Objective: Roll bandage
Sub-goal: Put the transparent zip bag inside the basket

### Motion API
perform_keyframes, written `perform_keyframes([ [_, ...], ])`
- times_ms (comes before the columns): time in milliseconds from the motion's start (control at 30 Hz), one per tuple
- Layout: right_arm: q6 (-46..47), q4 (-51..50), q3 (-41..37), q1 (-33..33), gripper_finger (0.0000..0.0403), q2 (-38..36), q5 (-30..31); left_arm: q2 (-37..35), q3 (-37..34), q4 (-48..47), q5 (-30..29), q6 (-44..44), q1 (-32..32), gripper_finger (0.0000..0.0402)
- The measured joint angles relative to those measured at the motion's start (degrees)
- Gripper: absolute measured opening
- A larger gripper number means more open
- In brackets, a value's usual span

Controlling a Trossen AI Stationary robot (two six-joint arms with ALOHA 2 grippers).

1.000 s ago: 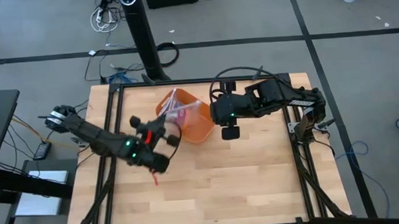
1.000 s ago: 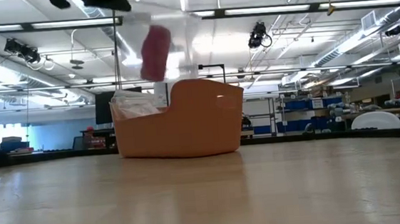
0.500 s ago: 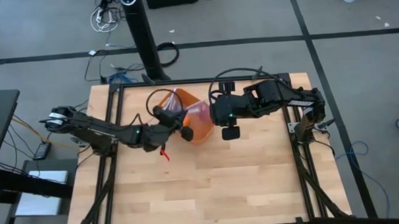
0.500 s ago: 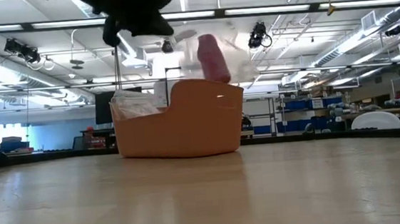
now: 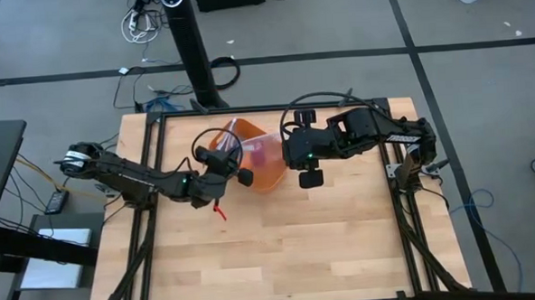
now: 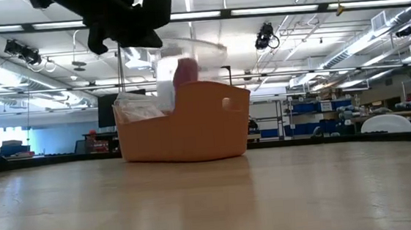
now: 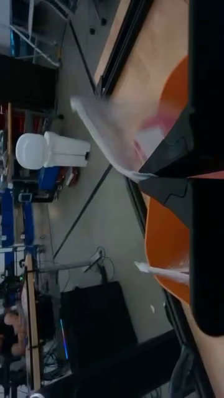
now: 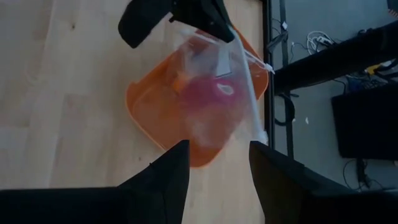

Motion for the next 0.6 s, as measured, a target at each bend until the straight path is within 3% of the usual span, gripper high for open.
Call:
perform_keyframes([
  [333,0.0,0.02,0.0,-0.01,0.016,0.0,-0.34,0.48,-4.66,-0.27,4.66,-13.56,1.45,0.0001],
  [600,0.0,0.13,0.0,-0.75,0.016,0.0,-0.33,1.25,-8.18,10.32,6.62,-18.69,1.21,0.0001],
])
